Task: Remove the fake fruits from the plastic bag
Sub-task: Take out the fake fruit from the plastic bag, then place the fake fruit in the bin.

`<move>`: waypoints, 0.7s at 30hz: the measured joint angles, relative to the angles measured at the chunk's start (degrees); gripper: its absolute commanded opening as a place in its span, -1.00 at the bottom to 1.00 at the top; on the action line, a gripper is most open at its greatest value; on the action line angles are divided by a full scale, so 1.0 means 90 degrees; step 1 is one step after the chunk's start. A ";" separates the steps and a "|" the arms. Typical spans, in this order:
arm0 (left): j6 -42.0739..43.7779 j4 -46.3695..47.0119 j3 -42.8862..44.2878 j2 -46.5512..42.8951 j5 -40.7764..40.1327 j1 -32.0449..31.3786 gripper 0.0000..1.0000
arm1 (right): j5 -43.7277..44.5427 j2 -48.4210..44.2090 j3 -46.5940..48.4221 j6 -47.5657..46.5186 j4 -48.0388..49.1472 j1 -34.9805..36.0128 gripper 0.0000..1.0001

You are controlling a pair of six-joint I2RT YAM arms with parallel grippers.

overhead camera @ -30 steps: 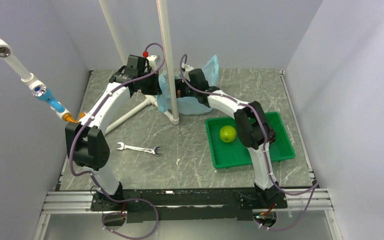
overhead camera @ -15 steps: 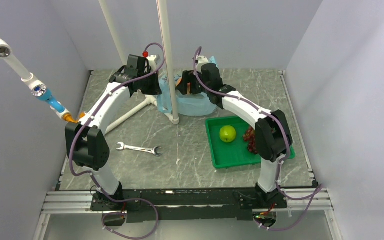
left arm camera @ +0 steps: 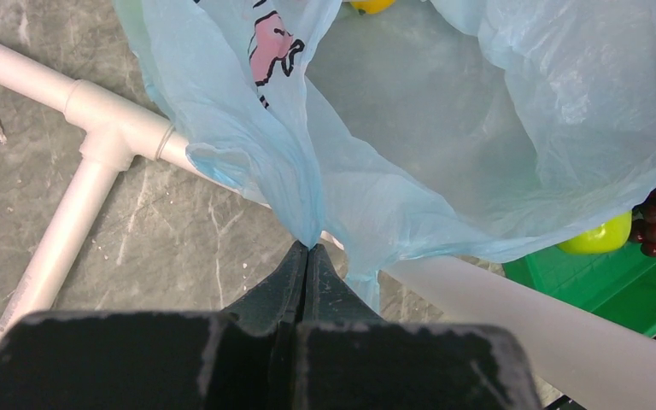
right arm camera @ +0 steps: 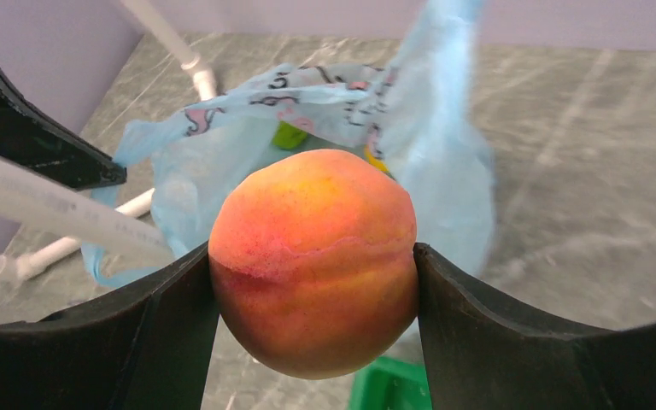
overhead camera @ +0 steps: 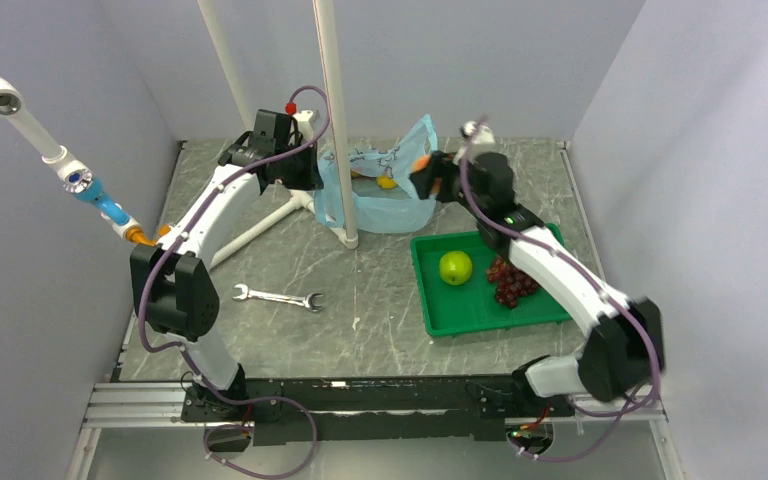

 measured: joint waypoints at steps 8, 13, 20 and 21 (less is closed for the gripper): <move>-0.0002 -0.0002 0.0000 0.0000 0.0002 0.0000 -1.00 | 0.1052 -0.2752 -0.1999 0.0211 -0.0172 -0.0855 -1.00; -0.0002 -0.0002 0.0000 0.0000 0.0002 0.0000 -1.00 | 0.0699 -0.3082 -0.2710 0.0206 -0.0733 -0.0984 -1.00; -0.0002 -0.0012 0.0000 0.0000 0.0000 -0.0002 -1.00 | -0.0610 -0.2866 -0.2883 0.0209 -0.1685 -0.0981 -1.00; -0.0002 -0.0017 0.0000 0.0000 0.0000 -0.0002 -1.00 | -0.0767 -0.2861 -0.2883 0.0204 -0.1778 -0.0979 -0.97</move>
